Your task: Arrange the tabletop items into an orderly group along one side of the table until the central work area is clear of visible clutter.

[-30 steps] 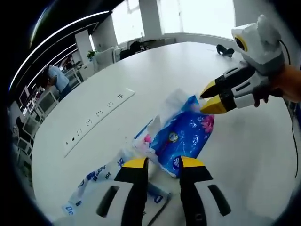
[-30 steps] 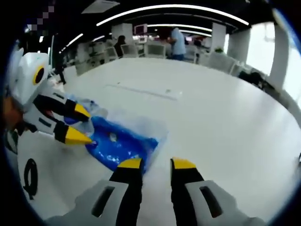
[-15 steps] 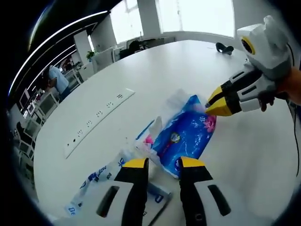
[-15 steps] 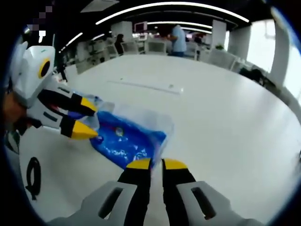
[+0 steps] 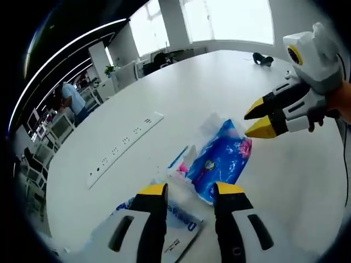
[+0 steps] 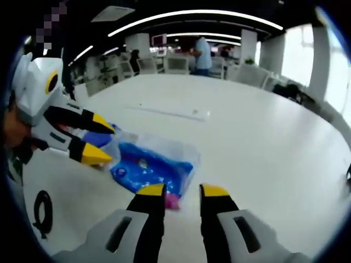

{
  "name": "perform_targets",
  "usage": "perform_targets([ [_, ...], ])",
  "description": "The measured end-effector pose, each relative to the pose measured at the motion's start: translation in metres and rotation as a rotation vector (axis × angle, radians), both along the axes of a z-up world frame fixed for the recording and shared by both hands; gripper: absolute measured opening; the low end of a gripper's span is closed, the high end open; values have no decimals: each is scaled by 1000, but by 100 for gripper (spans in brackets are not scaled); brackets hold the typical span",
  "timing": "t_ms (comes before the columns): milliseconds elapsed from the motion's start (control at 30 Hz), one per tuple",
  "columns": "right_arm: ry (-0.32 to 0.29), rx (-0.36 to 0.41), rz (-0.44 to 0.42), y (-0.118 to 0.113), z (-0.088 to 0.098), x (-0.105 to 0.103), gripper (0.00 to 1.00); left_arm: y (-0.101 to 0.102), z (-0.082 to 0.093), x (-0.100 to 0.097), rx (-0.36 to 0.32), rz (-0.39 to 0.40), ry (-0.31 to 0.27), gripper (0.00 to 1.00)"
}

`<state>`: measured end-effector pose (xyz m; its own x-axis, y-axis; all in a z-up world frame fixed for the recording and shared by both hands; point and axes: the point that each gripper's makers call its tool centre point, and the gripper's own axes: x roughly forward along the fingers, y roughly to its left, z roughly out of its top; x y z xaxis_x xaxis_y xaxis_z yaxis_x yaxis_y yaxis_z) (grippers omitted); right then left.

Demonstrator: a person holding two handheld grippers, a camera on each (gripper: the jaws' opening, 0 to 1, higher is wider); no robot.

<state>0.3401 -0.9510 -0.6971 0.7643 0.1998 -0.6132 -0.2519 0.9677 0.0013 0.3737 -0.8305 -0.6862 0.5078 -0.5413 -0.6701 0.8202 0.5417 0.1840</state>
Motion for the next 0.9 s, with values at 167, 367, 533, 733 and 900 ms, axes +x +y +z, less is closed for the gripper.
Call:
perform_targets([
  [167, -29, -7, 6, 5, 10, -3, 32, 4, 17, -1, -6, -1, -50, 33],
  [367, -61, -20, 2, 11, 23, -3, 44, 14, 35, -6, -17, 2, -75, 37],
  [533, -84, 2, 19, 16, 39, -5, 49, 20, 50, -9, -25, -16, -113, 39],
  [733, -106, 33, 8, 15, 50, -12, 61, 26, 59, -18, -10, -39, -126, 52],
  [900, -137, 101, -43, 15, 61, -16, 67, 33, 67, -22, -13, -22, -134, 59],
])
